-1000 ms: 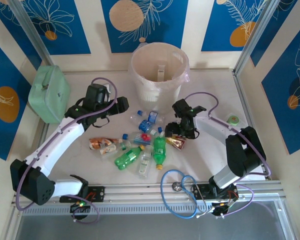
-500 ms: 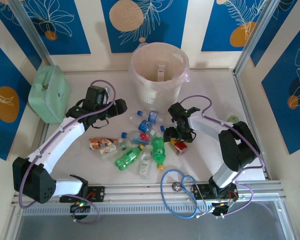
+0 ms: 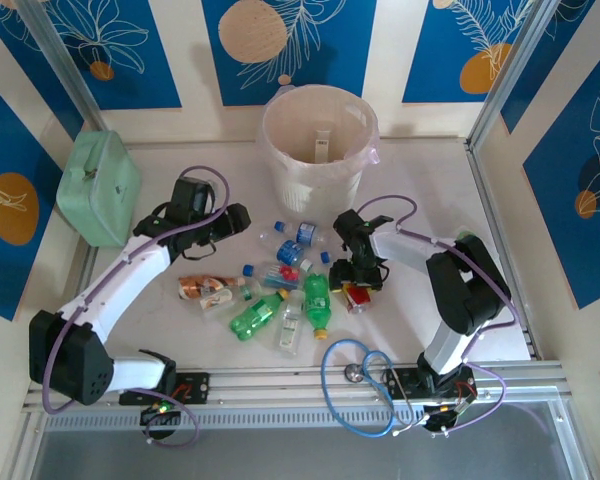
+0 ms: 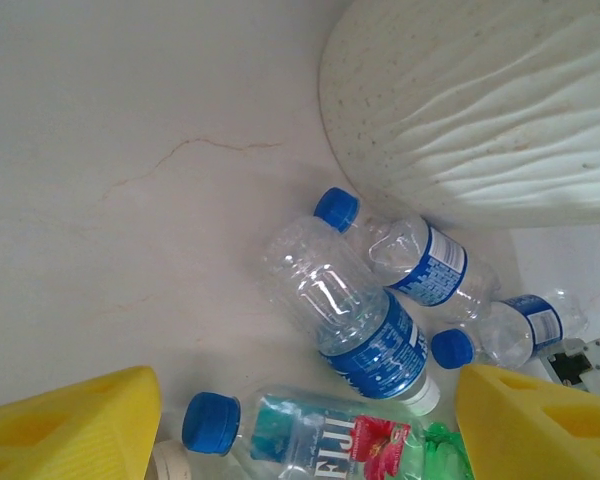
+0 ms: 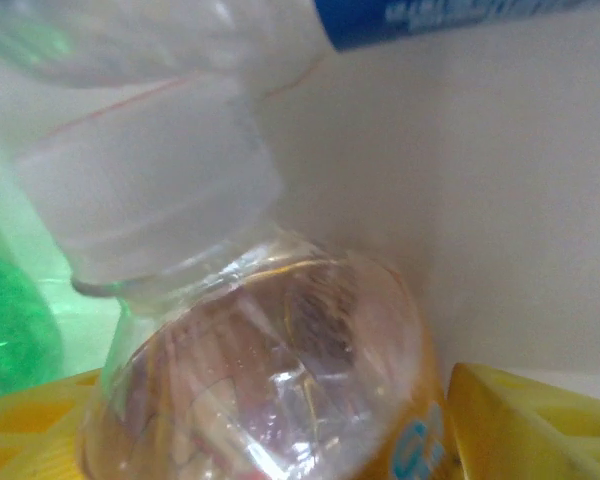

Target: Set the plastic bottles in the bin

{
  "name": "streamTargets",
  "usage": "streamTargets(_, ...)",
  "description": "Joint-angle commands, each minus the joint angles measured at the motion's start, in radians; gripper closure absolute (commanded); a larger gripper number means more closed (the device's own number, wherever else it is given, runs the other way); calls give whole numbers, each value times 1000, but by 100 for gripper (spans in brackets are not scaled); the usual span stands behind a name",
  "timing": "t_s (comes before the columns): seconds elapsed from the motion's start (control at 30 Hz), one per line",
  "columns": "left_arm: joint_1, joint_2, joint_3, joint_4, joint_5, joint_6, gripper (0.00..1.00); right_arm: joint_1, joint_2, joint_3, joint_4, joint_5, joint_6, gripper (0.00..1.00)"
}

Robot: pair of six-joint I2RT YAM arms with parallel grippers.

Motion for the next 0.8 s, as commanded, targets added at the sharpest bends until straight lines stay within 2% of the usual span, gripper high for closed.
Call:
streamTargets(0.0, 18, -4, -23, 20, 12, -22, 23, 11, -4, 17, -31, -14, 0, 29)
streamTargets(0.4, 34, 19, -21, -9, 11, -37, 26, 83, -134, -1, -49, 74, 40, 41)
streamTargets(0.6, 38, 22, -6, -34, -9, -37, 27, 131, -257, 12, -100, 112, 77, 44)
streamTargets(0.77, 40, 19, -2, -55, -23, -37, 27, 194, -413, 97, -182, 123, 107, 48)
